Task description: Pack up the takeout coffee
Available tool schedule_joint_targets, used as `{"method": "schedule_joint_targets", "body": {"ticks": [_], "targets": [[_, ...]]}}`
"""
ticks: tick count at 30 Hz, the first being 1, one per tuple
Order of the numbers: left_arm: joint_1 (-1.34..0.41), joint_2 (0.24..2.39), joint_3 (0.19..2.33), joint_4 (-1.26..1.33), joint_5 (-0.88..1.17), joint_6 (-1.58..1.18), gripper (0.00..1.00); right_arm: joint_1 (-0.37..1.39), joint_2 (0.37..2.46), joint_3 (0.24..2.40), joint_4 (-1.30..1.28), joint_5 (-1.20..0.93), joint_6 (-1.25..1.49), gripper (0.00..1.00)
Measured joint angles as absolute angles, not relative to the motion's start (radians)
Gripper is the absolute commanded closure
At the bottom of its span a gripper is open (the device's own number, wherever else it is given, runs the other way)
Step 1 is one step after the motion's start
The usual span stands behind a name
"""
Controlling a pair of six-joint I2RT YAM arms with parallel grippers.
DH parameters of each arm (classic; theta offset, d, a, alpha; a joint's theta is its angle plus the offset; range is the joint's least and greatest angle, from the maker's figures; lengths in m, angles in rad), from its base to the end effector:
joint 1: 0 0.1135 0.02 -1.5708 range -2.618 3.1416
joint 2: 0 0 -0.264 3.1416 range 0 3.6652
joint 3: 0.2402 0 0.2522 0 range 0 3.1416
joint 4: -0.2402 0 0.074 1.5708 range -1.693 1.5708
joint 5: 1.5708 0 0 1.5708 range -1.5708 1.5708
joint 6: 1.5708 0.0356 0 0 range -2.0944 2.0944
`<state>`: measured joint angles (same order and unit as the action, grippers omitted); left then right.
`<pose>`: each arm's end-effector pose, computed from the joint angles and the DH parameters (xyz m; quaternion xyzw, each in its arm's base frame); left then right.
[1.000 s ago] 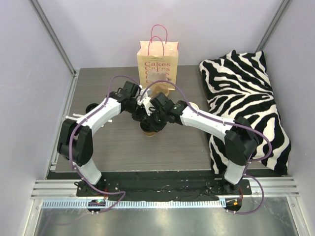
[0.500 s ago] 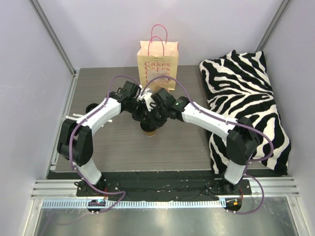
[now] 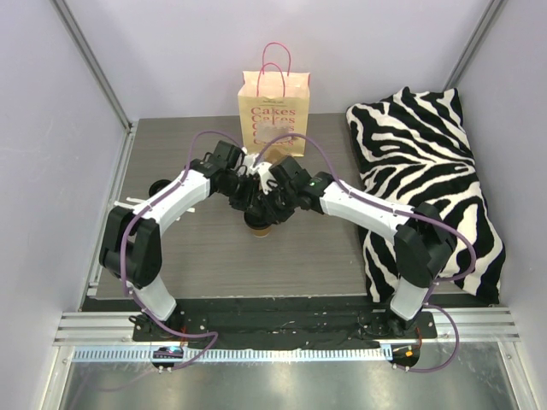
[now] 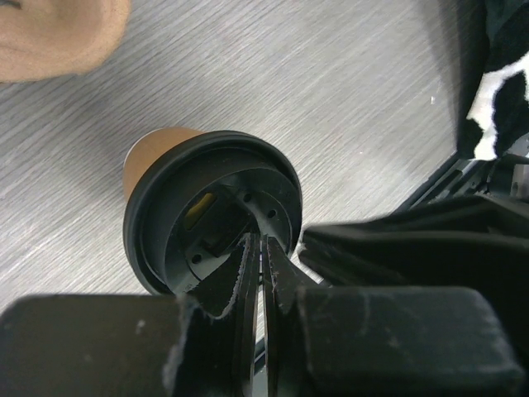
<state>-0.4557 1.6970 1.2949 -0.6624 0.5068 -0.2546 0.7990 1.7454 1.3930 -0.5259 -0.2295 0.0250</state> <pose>0.3095 -0.1709 0.2428 0.1566 0.9262 -0.3119 0.1429 0.2633 0.2822 0.2616 -0.3887 0.8507 0.2337 0.2658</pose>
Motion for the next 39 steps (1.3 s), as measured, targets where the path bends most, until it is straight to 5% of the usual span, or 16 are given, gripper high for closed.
{"method": "schedule_joint_targets", "body": {"ticks": [24,39], "targets": [[-0.453,1.702,1.297,-0.662,0.517,-0.254,0.90,0.789,1.713,1.435,-0.523,-0.231,0.055,0.83],[-0.450,1.707,1.298,-0.657,0.527,-0.255,0.91,0.786,1.713,1.242,-0.412,-0.241,0.035,0.82]]}}
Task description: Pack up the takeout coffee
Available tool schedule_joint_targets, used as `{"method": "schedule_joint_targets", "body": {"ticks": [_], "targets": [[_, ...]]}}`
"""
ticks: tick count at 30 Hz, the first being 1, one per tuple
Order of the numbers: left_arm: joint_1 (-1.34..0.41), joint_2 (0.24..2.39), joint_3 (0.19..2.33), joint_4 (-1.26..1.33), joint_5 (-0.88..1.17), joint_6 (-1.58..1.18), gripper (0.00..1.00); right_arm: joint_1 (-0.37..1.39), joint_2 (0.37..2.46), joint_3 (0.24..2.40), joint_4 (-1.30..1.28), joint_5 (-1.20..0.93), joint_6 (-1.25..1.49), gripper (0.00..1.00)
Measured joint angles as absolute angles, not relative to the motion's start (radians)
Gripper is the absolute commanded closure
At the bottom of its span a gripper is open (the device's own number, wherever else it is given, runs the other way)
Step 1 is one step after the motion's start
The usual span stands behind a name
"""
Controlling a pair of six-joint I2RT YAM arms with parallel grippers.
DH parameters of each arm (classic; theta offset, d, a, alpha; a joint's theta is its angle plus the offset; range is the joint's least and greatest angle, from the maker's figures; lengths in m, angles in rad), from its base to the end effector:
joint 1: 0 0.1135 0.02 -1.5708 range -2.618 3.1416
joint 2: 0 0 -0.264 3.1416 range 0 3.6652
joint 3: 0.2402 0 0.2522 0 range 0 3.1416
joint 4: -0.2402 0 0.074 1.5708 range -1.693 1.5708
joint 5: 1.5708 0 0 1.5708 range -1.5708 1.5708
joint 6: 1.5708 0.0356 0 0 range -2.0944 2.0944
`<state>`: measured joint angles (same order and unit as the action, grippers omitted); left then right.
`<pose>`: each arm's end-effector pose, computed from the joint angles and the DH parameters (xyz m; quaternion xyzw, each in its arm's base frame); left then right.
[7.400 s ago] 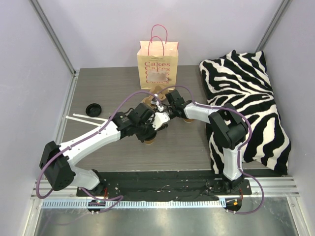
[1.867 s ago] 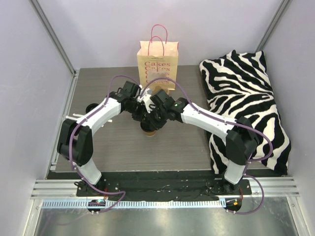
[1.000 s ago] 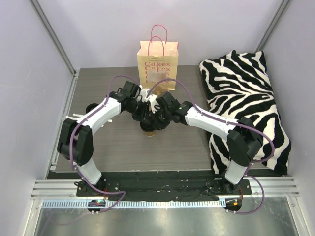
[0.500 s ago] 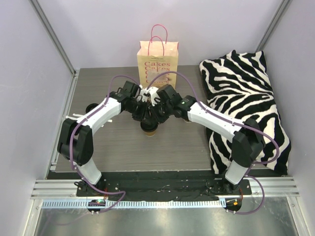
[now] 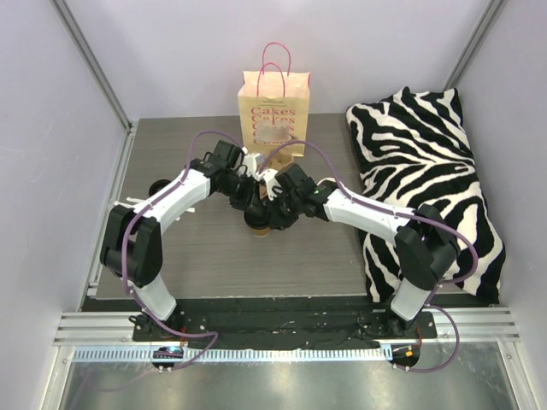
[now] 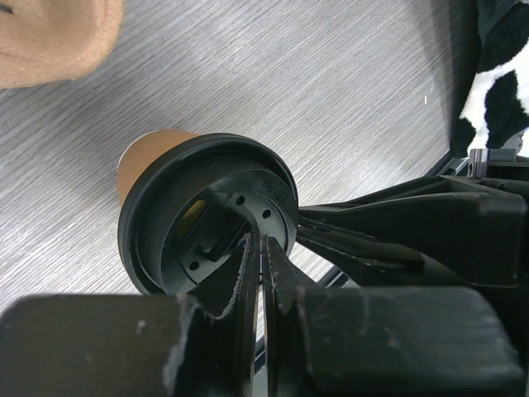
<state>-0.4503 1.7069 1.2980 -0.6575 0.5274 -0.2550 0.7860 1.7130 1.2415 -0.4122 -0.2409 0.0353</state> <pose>0.3119 -0.1707 0.2410 0.1559 0.9241 -0.3201 0.1389 0.2567 0.2690 0.2331 -0.3803 0.8548 0.2372 0.2614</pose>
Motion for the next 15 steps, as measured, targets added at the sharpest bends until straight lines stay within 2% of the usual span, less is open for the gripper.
{"method": "schedule_joint_targets", "body": {"ticks": [6,15], "targets": [[-0.450,1.710,1.298,-0.654,0.535,-0.255,0.91,0.776,1.702,1.251,-0.426,-0.242,0.035,0.78],[-0.450,1.714,1.299,-0.648,0.546,-0.259,0.91,0.770,1.569,1.246,-0.358,-0.245,0.027,0.76]]}}
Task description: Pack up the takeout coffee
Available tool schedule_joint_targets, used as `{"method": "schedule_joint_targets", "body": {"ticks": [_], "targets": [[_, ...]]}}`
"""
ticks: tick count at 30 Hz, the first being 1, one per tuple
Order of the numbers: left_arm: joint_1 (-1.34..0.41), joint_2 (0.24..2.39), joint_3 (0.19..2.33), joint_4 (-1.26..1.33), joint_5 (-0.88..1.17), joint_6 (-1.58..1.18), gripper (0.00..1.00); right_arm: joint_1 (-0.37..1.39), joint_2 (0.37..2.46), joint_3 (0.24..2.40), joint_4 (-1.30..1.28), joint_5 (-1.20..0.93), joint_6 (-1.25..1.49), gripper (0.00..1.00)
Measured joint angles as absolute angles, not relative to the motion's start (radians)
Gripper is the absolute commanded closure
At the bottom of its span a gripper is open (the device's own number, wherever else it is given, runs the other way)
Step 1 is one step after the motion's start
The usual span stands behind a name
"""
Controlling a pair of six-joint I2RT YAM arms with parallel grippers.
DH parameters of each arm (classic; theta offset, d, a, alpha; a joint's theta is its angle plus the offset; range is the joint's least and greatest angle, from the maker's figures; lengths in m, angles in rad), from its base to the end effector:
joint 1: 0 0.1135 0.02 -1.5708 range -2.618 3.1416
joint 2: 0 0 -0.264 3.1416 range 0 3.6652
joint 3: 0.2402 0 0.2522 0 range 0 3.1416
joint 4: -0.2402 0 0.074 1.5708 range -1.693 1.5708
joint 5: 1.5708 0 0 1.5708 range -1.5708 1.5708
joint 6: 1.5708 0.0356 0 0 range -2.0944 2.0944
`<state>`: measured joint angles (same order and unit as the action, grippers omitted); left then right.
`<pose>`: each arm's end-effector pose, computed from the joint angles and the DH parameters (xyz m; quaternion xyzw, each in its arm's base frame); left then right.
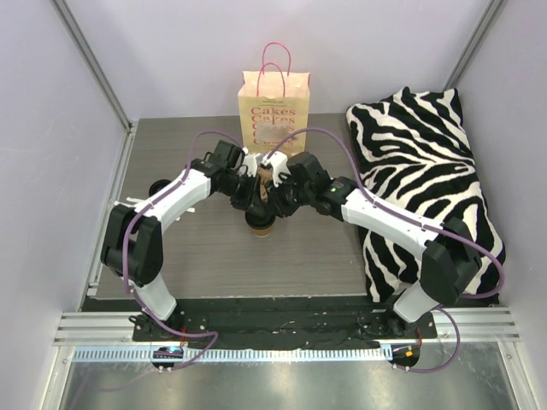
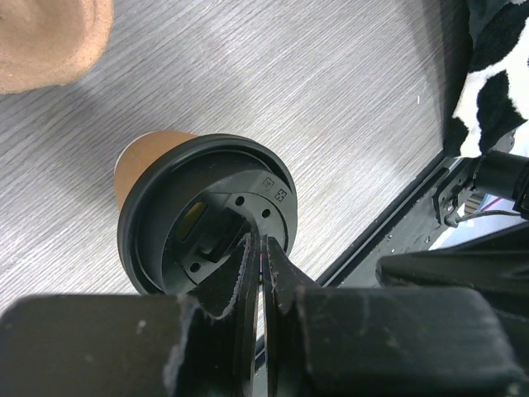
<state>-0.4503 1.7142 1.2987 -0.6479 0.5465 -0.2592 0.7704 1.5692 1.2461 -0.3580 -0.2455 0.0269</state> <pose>0.3132 -0.1720 0.2395 0.1564 0.9214 -0.3289 0.1359 0.2489 0.2536 0.2883 -0.3745 0.8156 0.2676 0.3507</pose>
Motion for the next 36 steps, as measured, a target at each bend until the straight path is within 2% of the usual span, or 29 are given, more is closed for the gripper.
{"method": "schedule_joint_targets", "body": {"ticks": [18,36], "targets": [[-0.447,1.718,1.300,-0.641,0.551,-0.260,0.91,0.810,1.628,1.039,-0.203,-0.168,-0.009,0.78],[-0.447,1.718,1.299,-0.640,0.552,-0.260,0.91,0.803,1.548,1.131,-0.173,-0.178,0.036,0.77]]}}
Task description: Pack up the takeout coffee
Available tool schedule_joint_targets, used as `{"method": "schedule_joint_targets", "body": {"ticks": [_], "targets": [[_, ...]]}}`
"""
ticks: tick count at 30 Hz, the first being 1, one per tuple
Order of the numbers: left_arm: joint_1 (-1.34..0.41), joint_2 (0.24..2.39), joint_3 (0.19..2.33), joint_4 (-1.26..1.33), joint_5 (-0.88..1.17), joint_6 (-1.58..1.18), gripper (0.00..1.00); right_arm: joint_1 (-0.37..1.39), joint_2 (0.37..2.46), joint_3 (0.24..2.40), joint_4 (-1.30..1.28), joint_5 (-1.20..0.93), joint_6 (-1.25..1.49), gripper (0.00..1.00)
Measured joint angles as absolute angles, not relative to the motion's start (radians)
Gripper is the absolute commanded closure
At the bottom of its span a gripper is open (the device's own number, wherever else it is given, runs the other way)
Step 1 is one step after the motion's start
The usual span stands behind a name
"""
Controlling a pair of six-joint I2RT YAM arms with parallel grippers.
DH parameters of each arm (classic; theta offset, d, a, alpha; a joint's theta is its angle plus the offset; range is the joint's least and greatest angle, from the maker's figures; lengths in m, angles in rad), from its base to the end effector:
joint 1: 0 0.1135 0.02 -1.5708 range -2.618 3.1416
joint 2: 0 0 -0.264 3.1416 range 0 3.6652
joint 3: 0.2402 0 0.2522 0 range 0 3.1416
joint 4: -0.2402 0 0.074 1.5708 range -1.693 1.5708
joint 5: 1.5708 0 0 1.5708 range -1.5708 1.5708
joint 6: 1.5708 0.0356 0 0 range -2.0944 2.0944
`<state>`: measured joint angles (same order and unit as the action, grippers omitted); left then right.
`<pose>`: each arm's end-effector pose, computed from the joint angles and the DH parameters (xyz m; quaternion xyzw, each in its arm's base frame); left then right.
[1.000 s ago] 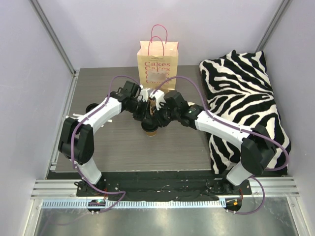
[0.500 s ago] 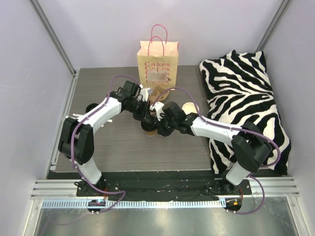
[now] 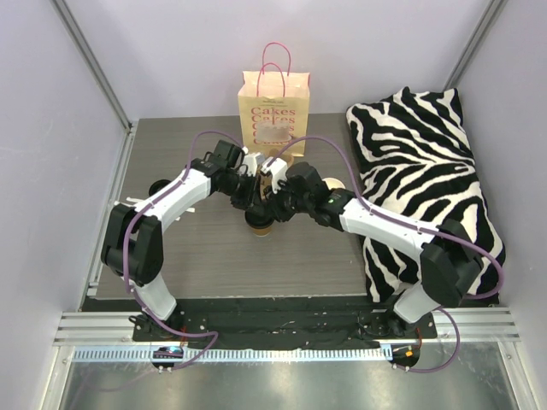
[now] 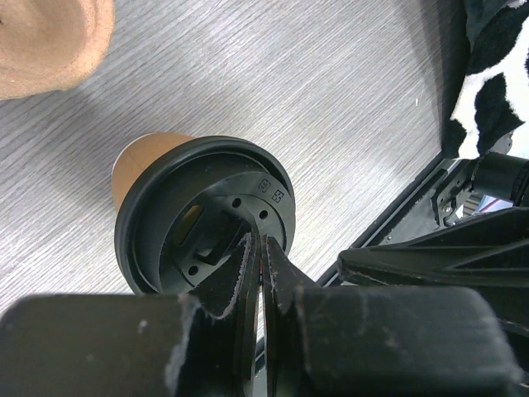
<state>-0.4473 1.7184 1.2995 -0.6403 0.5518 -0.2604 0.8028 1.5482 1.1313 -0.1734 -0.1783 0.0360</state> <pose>0.3148 -0.1717 0.2388 0.1555 0.9204 -0.3316 0.1370 0.2406 0.2582 0.2724 -0.3676 0.7992 0.2627 0.3963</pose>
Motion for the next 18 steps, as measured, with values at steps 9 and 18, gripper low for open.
{"method": "schedule_joint_targets", "body": {"ticks": [9,18], "targets": [[-0.441,1.720,1.296,-0.638,0.559,-0.260,0.91,0.801,1.624,1.076,-0.062,-0.185,0.023,0.77],[-0.430,1.720,1.291,-0.633,0.577,-0.262,0.91,0.801,1.618,1.066,-0.045,-0.186,0.020,0.77]]}}
